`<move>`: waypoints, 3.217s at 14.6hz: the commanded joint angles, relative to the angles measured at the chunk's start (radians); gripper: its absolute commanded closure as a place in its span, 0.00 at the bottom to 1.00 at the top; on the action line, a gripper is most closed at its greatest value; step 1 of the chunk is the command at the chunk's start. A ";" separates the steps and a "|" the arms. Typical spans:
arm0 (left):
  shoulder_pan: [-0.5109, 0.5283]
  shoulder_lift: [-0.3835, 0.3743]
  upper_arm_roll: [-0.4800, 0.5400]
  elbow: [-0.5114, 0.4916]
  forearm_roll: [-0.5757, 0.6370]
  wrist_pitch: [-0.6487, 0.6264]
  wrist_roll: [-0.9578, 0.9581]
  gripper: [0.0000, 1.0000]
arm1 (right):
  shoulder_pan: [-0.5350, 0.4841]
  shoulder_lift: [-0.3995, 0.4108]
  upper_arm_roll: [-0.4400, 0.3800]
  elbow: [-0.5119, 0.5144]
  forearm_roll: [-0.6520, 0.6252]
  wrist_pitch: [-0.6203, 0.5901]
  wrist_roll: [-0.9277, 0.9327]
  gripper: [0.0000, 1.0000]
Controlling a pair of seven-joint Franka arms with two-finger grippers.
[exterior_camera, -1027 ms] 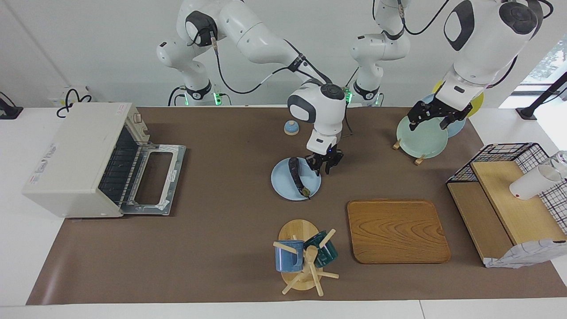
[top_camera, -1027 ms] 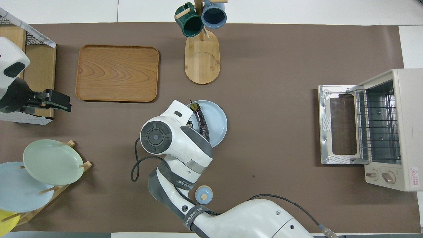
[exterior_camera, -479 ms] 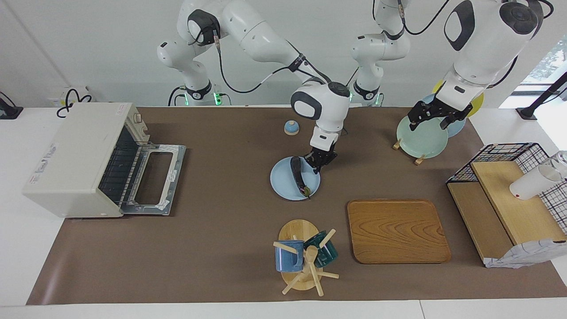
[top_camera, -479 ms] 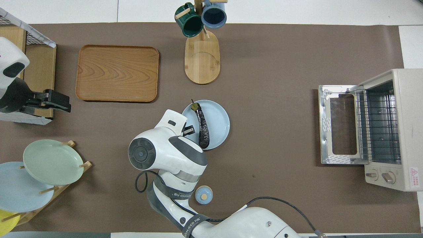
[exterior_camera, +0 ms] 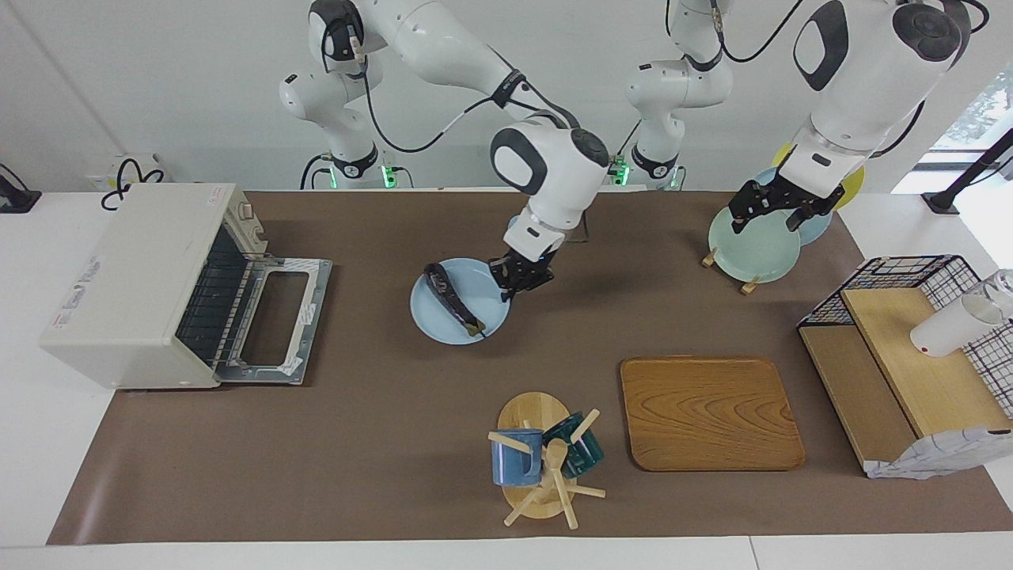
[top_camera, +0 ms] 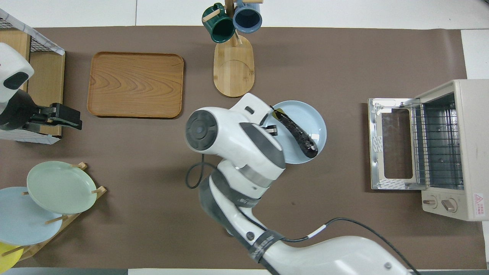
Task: Put eggplant into oven
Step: 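Carry the plate with the eggplant into the oven with the right gripper, then push the oven door up closed with the right gripper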
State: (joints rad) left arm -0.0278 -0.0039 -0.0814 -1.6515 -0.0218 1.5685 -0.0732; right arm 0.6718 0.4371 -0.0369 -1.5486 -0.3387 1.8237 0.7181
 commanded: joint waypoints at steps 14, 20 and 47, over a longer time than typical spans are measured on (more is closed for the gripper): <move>0.012 -0.005 -0.005 -0.001 -0.001 -0.015 0.013 0.00 | -0.647 -0.471 0.018 -0.646 0.073 0.235 -0.568 1.00; 0.012 -0.005 -0.005 -0.001 -0.001 -0.015 0.013 0.00 | -0.722 -0.491 0.014 -0.728 0.075 0.357 -0.675 1.00; 0.012 -0.005 -0.005 -0.002 -0.001 -0.015 0.013 0.00 | -0.595 -0.267 0.049 -0.650 0.087 0.470 -0.568 1.00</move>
State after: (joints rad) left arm -0.0270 -0.0039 -0.0814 -1.6515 -0.0218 1.5684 -0.0732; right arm 0.0899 0.1737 0.0062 -2.1849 -0.2304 2.2969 0.1501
